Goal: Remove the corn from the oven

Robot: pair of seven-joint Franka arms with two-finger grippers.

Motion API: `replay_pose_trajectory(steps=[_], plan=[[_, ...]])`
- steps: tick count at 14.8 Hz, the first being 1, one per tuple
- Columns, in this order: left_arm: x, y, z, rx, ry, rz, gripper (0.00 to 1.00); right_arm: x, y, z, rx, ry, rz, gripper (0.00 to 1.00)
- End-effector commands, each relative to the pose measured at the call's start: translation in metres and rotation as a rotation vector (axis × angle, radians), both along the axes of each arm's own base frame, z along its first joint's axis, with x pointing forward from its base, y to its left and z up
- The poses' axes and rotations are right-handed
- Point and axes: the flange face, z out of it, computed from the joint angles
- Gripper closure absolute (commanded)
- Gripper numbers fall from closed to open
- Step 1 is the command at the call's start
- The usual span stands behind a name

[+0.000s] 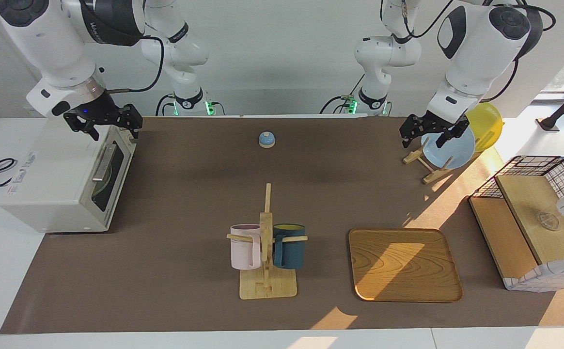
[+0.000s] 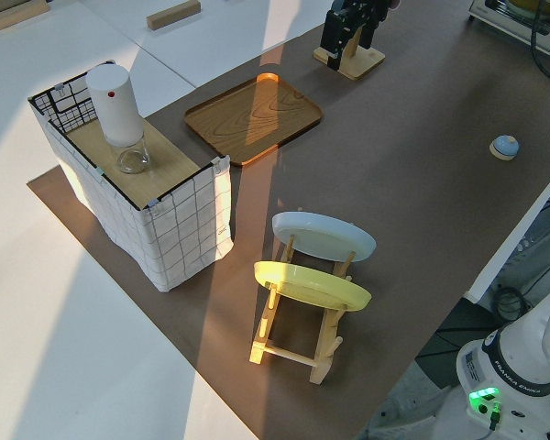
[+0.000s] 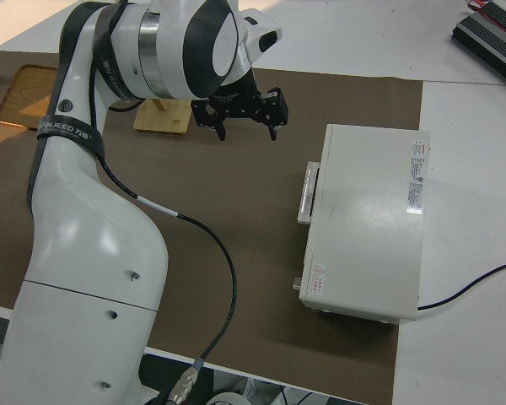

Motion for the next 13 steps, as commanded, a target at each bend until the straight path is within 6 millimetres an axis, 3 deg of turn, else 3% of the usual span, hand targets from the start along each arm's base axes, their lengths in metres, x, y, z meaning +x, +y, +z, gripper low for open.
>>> replay_pose_trajectory(steps=[1, 8, 9, 10, 11, 13], plan=[[-0.002, 0.002, 0.007, -0.019, -0.010, 0.002, 0.00, 0.004, 0.000, 0.001, 0.016, -0.014, -0.019, 0.00], [-0.002, 0.002, 0.006, -0.019, -0.008, 0.004, 0.00, -0.001, -0.002, -0.010, 0.015, -0.024, -0.001, 0.00], [-0.002, 0.002, 0.006, -0.018, -0.007, 0.004, 0.00, 0.001, -0.001, -0.014, 0.016, -0.046, 0.020, 0.04], [-0.002, 0.002, 0.006, -0.018, -0.007, 0.004, 0.00, 0.003, -0.002, -0.012, 0.017, -0.062, 0.035, 0.59], [-0.002, 0.002, 0.006, -0.018, -0.007, 0.004, 0.00, 0.002, -0.001, -0.014, 0.017, -0.062, 0.039, 1.00], [-0.002, 0.002, 0.007, -0.019, -0.008, 0.004, 0.00, -0.001, 0.000, -0.039, 0.015, -0.065, 0.039, 1.00]])
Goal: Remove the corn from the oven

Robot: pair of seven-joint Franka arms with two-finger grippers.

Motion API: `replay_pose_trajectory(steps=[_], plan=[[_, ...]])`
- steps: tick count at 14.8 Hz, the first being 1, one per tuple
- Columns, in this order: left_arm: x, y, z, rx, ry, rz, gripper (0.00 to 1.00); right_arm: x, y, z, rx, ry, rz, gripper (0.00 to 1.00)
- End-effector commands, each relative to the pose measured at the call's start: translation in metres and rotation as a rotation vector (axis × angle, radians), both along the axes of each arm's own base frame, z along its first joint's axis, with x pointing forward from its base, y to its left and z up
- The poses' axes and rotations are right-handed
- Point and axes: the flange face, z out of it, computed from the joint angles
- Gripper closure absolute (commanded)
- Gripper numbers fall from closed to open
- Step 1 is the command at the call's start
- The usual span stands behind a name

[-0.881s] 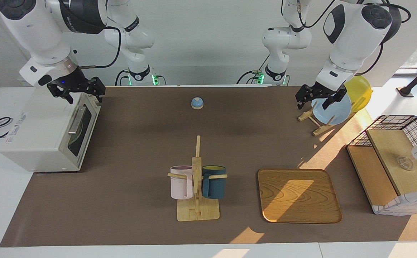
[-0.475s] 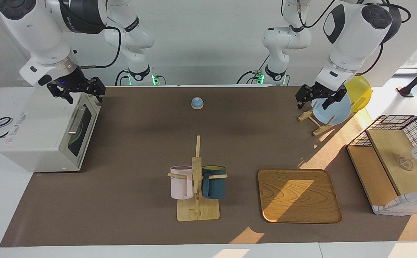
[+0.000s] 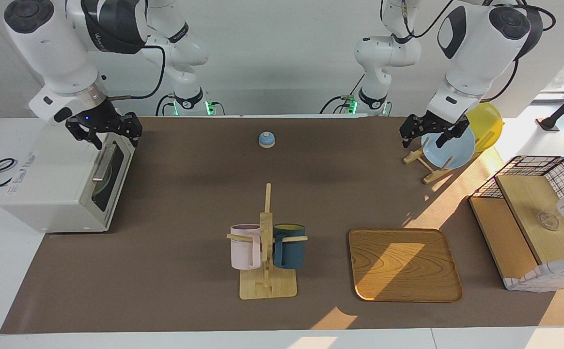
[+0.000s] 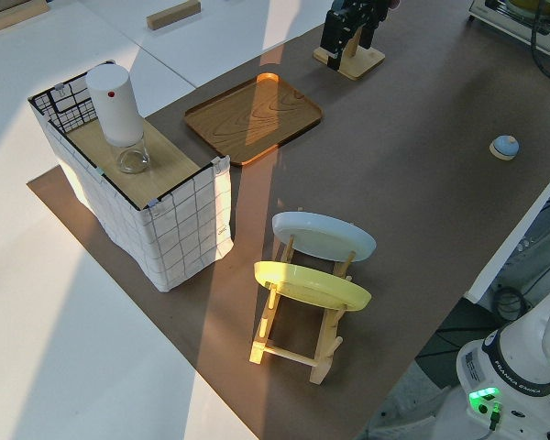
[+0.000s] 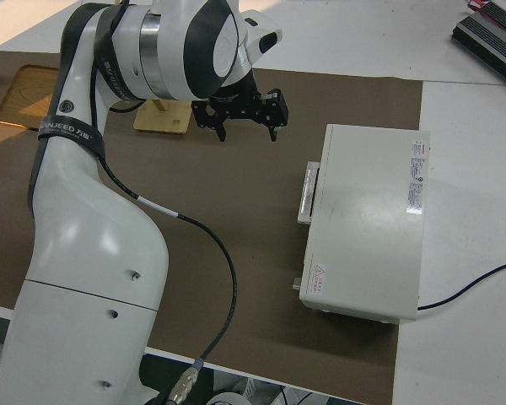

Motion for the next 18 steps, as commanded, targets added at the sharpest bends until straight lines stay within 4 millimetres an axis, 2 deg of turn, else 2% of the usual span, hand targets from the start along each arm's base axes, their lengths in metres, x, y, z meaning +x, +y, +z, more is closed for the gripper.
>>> replay_pose_trajectory(steps=[1, 4, 6, 9, 11, 18], plan=[[-0.002, 0.002, 0.007, -0.019, -0.008, 0.004, 0.00, -0.009, 0.000, -0.037, 0.011, -0.046, 0.018, 1.00], [-0.002, 0.002, 0.007, -0.019, -0.008, 0.004, 0.00, 0.000, -0.012, -0.084, -0.035, -0.016, 0.004, 1.00], [-0.002, 0.002, 0.007, -0.019, -0.008, 0.004, 0.00, -0.003, -0.034, -0.096, -0.115, 0.016, 0.002, 1.00], [-0.002, 0.002, 0.007, -0.019, -0.008, 0.002, 0.00, -0.009, -0.043, -0.096, -0.196, 0.054, 0.022, 1.00], [-0.002, 0.002, 0.006, -0.019, -0.008, 0.004, 0.00, -0.016, -0.055, -0.103, -0.196, 0.068, 0.001, 1.00], [-0.002, 0.002, 0.006, -0.018, -0.007, 0.004, 0.00, -0.033, -0.060, -0.127, -0.236, 0.136, 0.031, 1.00]])
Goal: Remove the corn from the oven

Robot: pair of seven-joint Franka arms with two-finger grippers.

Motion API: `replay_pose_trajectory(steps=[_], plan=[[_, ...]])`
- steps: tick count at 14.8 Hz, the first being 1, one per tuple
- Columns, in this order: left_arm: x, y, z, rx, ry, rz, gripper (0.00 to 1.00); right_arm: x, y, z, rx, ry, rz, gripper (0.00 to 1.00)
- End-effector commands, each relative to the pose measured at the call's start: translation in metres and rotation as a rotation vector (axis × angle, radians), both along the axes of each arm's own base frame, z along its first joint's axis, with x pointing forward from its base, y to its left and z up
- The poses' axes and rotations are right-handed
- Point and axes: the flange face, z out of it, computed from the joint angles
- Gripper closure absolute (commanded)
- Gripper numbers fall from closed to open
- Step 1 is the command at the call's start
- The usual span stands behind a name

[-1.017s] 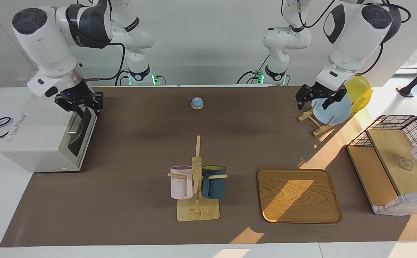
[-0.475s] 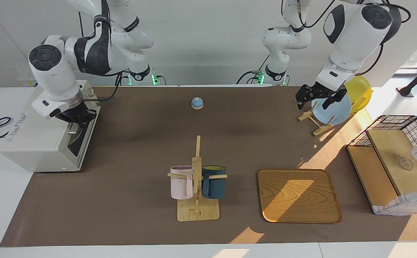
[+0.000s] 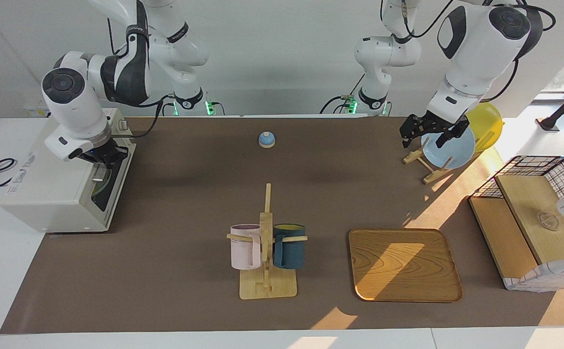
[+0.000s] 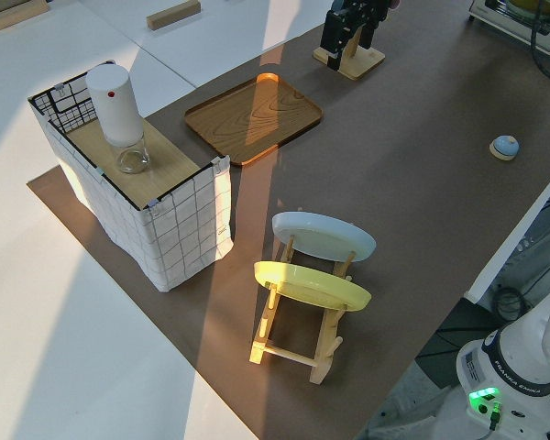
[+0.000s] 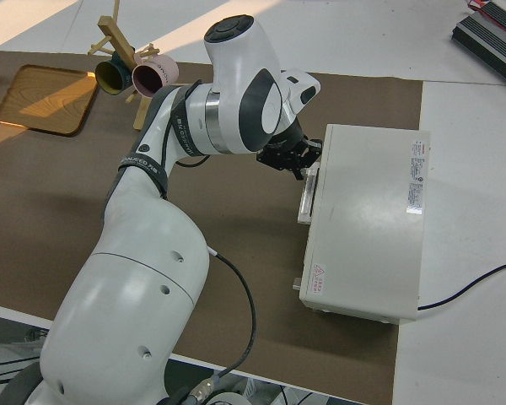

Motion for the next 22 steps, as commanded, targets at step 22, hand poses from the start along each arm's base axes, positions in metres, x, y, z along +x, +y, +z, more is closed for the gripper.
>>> replay_pose_trajectory(steps=[22], plan=[[-0.002, 0.002, 0.006, -0.019, -0.008, 0.002, 0.00, -0.022, -0.017, -0.024, 0.009, 0.045, 0.115, 1.00]])
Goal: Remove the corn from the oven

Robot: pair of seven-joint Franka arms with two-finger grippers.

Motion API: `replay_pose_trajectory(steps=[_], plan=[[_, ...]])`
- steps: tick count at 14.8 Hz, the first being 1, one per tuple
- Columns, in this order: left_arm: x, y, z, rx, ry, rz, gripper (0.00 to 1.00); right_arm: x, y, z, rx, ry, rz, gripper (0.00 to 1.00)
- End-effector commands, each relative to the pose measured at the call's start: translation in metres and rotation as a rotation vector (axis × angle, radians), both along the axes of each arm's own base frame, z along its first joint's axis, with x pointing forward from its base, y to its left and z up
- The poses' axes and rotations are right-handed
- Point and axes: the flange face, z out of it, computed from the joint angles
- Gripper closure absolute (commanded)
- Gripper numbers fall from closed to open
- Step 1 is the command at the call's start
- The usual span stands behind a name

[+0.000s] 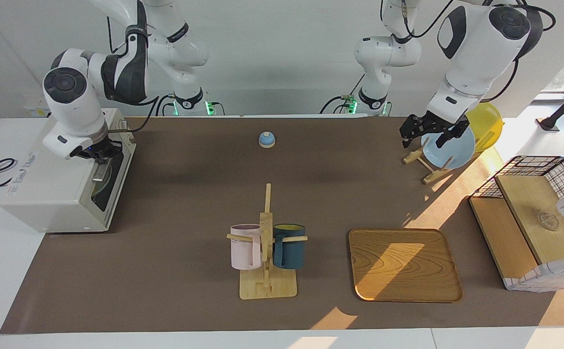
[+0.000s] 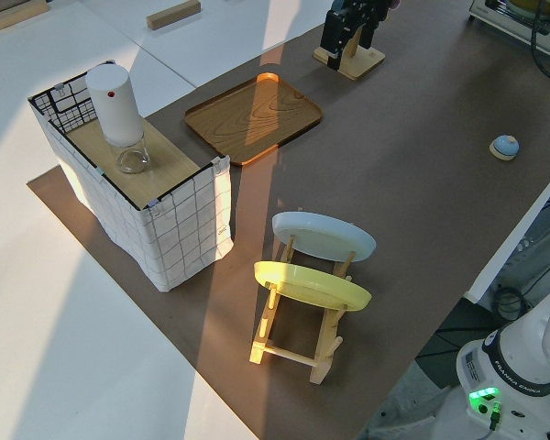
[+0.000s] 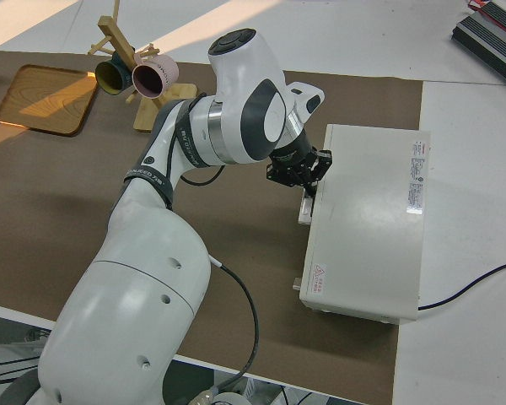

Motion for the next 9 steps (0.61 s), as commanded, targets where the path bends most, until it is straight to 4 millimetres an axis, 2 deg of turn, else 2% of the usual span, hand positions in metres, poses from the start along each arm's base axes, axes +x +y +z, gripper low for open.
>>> replay_pose_trajectory(steps=[1, 5, 7, 9], plan=[[-0.002, 0.002, 0.007, -0.019, -0.008, 0.004, 0.00, -0.013, -0.002, -0.035, 0.075, -0.018, -0.008, 1.00], [-0.002, 0.002, 0.006, -0.019, -0.009, 0.002, 0.00, -0.012, 0.018, -0.057, 0.141, -0.069, -0.069, 1.00], [-0.002, 0.002, 0.006, -0.018, -0.007, 0.004, 0.00, -0.011, 0.042, -0.069, 0.156, -0.090, -0.088, 1.00], [-0.002, 0.002, 0.007, -0.019, -0.008, 0.004, 0.00, -0.017, 0.047, -0.091, 0.186, -0.117, -0.107, 1.00]])
